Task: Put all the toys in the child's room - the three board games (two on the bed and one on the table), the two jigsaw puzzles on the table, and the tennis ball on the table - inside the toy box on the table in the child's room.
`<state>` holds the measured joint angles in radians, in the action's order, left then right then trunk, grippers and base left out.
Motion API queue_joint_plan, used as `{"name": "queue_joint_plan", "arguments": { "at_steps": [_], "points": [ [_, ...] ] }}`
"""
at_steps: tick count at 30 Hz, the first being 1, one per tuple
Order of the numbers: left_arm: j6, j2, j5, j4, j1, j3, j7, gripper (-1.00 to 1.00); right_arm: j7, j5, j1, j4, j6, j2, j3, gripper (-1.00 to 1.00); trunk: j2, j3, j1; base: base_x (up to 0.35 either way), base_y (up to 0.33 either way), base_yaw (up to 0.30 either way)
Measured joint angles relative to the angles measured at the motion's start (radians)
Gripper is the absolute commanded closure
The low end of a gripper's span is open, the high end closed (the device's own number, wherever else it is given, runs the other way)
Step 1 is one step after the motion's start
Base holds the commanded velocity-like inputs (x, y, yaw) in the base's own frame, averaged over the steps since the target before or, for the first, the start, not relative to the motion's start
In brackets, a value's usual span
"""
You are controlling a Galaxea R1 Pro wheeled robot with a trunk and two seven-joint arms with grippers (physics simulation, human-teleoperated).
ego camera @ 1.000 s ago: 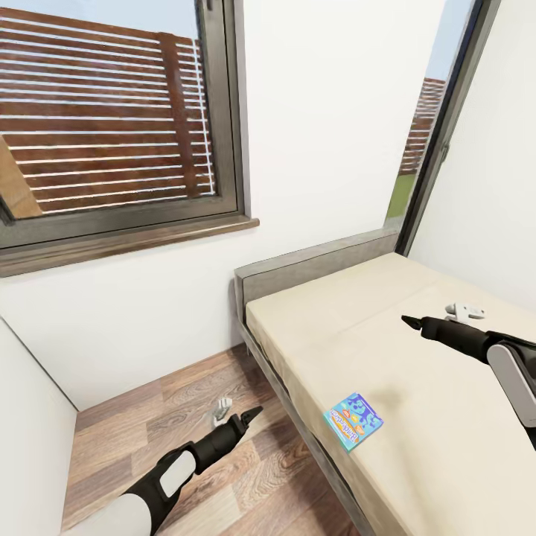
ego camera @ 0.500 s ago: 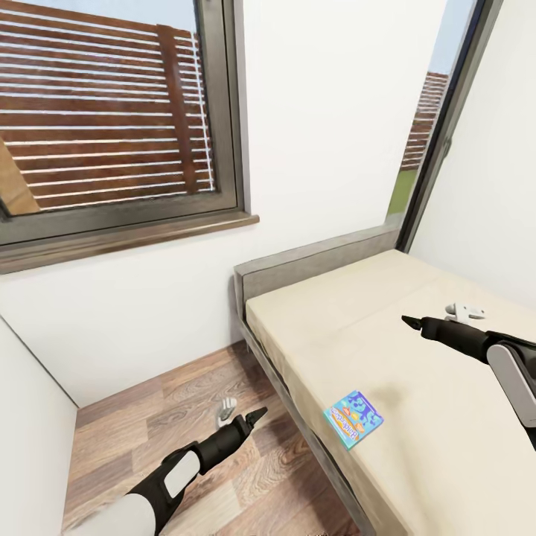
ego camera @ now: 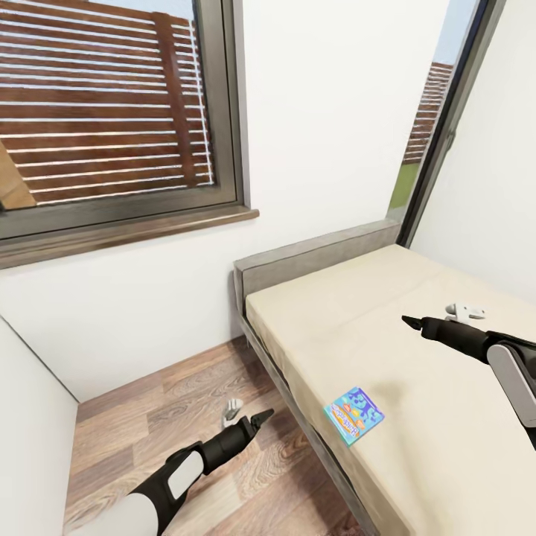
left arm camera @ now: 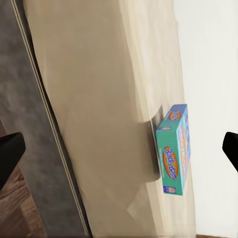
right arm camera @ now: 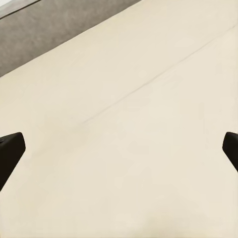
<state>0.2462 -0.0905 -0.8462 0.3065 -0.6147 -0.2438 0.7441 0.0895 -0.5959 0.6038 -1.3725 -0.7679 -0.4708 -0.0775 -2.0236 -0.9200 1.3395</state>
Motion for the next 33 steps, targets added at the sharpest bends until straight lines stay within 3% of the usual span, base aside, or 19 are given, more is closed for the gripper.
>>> {"name": "queue_joint_plan", "arguments": {
  "at_steps": [10, 33],
  "points": [
    [0.000, -0.001, -0.001, 0.004, -0.001, -0.033, 0.015, -1.00, 0.000, 0.000, 0.000, 0.000, 0.000, 0.000, -0.001, -1.00, 0.000, -0.016, 0.000, 0.000, 0.000, 0.000],
    [0.000, -0.011, 0.000, 0.006, -0.010, -0.039, 0.030, -1.00, 0.000, 0.000, 0.000, -0.002, 0.000, 0.000, -0.001, -1.00, 0.000, -0.054, 0.000, 0.000, 0.000, 0.000]
  ]
}}
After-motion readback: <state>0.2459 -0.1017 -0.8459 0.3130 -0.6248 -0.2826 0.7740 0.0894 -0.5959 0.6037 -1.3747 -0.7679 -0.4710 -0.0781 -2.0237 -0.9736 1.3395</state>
